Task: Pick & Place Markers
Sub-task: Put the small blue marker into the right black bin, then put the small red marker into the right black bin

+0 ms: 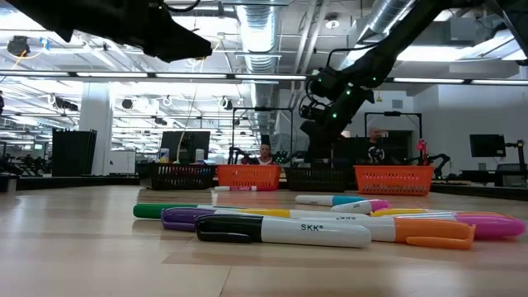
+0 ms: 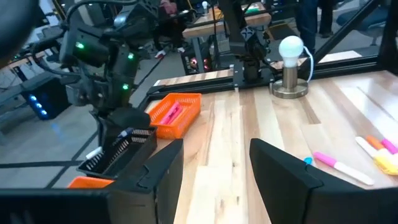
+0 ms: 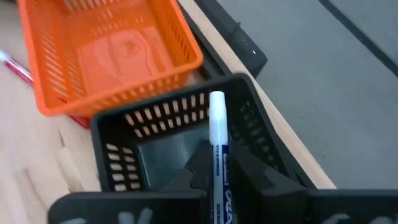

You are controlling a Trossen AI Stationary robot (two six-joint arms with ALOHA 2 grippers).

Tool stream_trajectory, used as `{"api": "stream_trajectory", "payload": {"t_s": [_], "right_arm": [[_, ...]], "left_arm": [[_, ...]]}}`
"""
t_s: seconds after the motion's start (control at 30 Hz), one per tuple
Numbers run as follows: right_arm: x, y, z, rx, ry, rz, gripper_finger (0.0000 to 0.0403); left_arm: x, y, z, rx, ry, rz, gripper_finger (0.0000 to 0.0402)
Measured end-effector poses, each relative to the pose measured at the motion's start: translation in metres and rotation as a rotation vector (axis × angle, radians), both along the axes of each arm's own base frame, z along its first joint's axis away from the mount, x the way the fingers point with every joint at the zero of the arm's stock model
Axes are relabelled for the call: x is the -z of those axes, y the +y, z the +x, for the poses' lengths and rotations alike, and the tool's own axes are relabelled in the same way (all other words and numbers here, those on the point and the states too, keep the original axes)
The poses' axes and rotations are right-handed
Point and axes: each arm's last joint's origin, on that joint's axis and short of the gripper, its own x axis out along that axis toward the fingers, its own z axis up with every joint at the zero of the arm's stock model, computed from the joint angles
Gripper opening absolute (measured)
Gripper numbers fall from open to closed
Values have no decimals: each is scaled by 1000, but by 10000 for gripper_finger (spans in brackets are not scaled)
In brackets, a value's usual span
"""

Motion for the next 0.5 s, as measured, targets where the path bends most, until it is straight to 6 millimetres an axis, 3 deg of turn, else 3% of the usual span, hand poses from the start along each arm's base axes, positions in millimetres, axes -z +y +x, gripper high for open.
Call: {"api": "stream_trajectory", "payload": {"t_s": [0.37, 0.5], "right_arm": [[3, 8, 2, -24, 65, -10, 104], [3, 12, 5, -27, 84, -19, 129]], "left_arm": [[-1, 31, -3, -18, 0, 37, 186], [1, 36, -4, 57, 18, 14, 186]]}}
